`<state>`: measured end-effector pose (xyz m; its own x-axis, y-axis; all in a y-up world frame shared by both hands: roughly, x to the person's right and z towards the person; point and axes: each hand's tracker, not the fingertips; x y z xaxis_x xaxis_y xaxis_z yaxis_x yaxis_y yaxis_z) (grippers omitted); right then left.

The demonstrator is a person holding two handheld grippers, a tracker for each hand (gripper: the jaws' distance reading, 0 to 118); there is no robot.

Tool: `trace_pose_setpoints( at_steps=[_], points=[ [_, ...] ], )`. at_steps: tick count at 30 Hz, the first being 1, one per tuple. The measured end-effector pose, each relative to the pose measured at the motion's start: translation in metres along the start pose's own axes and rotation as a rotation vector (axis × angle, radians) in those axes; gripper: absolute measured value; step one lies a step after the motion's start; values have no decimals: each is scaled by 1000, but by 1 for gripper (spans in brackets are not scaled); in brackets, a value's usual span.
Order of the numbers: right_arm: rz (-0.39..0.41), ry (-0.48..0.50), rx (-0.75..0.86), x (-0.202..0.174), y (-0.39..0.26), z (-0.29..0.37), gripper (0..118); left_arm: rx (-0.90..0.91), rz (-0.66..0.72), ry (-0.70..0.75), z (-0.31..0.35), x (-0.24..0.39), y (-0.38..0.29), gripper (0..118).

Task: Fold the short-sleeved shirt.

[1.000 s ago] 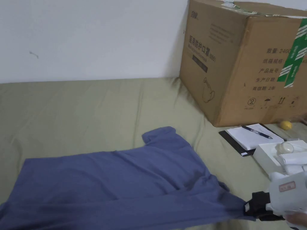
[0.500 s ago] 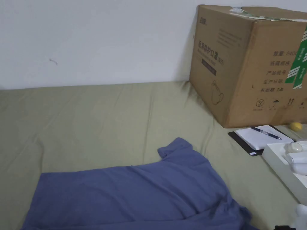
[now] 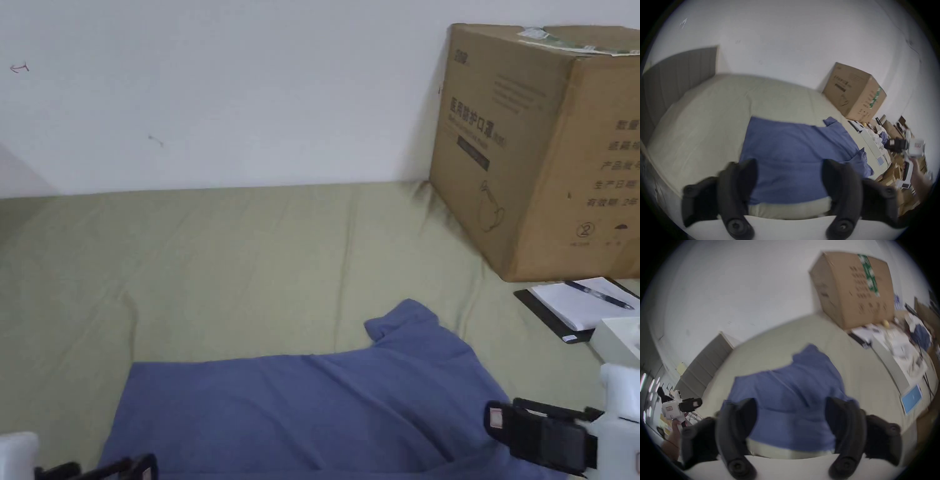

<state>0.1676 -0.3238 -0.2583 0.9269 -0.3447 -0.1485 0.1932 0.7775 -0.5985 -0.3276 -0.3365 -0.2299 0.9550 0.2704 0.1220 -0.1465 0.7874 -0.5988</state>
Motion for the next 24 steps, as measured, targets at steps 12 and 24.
trace_pose_setpoints(
  at_steps=[12,24],
  points=[
    [60,43,125,-41,26,-42,0,149,6,36,-62,-20,95,0],
    [47,-16,-95,-9,12,-107,0,-684,-88,168,-314,-148,154,116]
  ],
)
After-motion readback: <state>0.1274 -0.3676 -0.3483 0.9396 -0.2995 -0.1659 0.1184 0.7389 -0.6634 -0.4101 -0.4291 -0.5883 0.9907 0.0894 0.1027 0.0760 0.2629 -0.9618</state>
